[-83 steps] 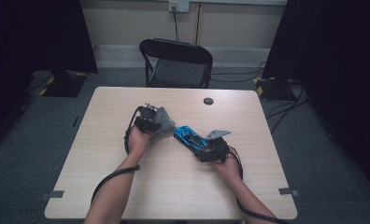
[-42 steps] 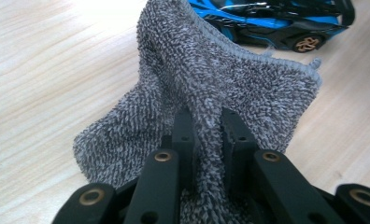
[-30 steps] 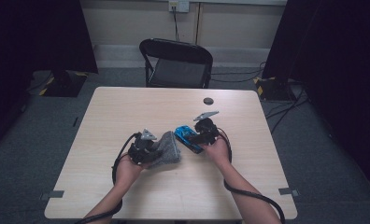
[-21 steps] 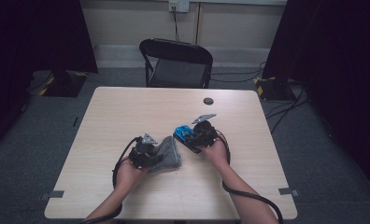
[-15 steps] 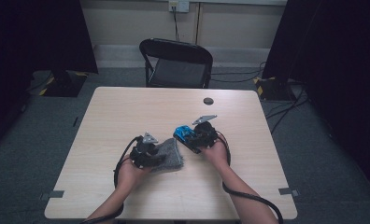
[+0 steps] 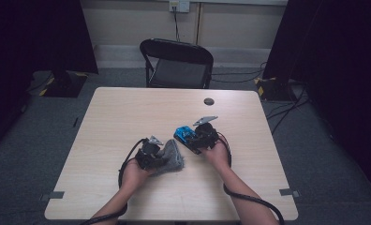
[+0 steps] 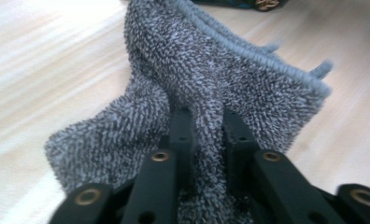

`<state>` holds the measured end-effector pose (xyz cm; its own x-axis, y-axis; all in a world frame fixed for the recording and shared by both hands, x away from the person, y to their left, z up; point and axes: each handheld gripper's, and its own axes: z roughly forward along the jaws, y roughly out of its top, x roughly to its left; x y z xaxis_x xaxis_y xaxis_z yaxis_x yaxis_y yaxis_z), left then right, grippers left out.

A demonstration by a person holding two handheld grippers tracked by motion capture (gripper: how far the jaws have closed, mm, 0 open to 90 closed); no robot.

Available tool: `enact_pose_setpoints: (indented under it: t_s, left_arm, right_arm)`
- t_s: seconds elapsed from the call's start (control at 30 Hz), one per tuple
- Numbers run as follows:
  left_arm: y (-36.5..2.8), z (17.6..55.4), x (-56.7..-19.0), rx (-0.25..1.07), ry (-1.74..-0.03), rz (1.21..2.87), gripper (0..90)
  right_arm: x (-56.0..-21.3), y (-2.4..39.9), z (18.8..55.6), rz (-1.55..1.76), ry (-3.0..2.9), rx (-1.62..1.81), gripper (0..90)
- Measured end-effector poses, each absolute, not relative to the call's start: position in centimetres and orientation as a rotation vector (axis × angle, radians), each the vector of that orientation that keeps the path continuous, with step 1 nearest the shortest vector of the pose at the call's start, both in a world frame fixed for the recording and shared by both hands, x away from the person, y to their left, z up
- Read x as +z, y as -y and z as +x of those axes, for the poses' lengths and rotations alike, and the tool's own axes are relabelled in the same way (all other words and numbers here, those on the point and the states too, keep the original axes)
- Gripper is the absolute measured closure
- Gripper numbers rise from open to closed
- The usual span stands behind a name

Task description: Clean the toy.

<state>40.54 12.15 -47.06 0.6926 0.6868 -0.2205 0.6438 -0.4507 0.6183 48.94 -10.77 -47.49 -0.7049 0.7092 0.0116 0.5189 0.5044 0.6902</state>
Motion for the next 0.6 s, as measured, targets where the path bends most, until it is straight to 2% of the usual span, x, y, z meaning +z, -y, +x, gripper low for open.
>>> enact_pose_setpoints:
  t_s: [0.2,0.37,0.47,0.6]
  left_arm:
    - [-8.3,38.1,-45.1,0.051,-0.783,2.248,78.4]
    - [-6.3,38.9,-47.1,-0.035,-0.743,2.299,78.1]
    - [-5.2,39.3,-47.5,-0.035,-0.701,2.324,77.8]
    - [-4.6,40.6,-47.4,-0.005,-0.732,2.347,77.6]
  right_arm:
    - [-47.5,10.9,49.0,1.029,-2.487,1.001,41.3]
    - [-47.5,10.9,48.9,1.027,-2.488,0.996,41.4]
    - [-47.4,11.0,48.9,1.023,-2.492,0.995,41.6]
    - [-47.4,11.0,49.0,1.022,-2.496,0.994,41.6]
